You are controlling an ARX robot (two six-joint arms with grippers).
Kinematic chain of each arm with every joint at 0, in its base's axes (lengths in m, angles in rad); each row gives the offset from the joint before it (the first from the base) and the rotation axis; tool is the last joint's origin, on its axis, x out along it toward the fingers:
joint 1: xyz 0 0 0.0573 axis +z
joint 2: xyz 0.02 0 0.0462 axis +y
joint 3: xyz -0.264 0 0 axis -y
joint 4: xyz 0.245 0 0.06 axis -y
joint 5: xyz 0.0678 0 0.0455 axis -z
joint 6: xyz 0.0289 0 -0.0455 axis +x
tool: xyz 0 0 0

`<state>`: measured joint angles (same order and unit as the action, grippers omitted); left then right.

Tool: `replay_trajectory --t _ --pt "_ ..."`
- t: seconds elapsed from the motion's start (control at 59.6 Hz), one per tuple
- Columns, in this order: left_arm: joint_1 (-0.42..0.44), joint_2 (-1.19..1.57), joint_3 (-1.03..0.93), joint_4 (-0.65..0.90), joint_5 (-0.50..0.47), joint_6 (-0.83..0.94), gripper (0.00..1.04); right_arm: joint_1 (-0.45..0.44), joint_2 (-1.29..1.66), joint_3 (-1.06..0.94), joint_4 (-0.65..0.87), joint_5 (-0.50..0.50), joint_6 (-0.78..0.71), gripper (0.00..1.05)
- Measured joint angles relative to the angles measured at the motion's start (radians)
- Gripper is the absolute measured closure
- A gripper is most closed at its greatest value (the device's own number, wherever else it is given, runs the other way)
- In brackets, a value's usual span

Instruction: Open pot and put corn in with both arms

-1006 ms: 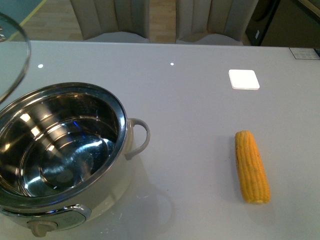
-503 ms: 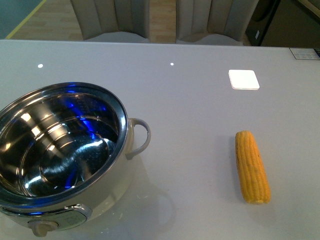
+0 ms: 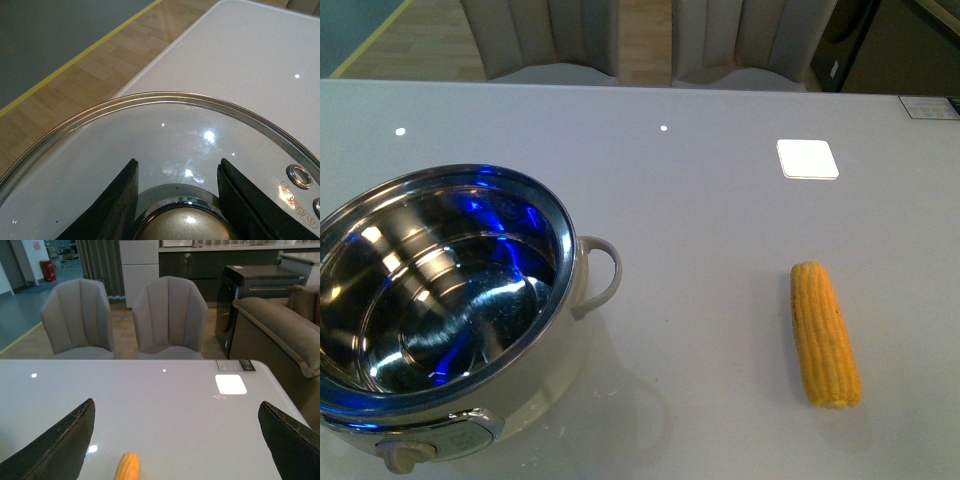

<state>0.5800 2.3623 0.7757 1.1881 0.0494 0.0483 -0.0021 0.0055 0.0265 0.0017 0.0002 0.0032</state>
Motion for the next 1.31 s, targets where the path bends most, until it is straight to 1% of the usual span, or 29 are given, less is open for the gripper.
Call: replay_trajectory --t 0.486,0.637,0.771,1.257,1.291,1.308 --pt "-0.039 0.200 0.166 0.024 -0.004 0.007 0.63 0.000 0.000 0.000 0.000 0.000 0.000 0.09" --pt "-0.049 0.246 0.195 0.078 0.008 0.006 0.63 0.000 0.000 0.000 0.000 0.000 0.000 0.09" --pt "-0.050 0.273 0.219 0.101 0.017 0.006 0.63 0.000 0.000 0.000 0.000 0.000 0.000 0.09" --pt "-0.035 0.327 0.269 0.089 0.044 -0.020 0.63 0.000 0.000 0.000 0.000 0.000 0.000 0.09" --pt "-0.034 0.327 0.269 0.089 0.045 -0.021 0.60 0.000 0.000 0.000 0.000 0.000 0.000 0.09" --pt "-0.034 0.327 0.269 0.089 0.045 -0.018 0.54 0.000 0.000 0.000 0.000 0.000 0.000 0.09"
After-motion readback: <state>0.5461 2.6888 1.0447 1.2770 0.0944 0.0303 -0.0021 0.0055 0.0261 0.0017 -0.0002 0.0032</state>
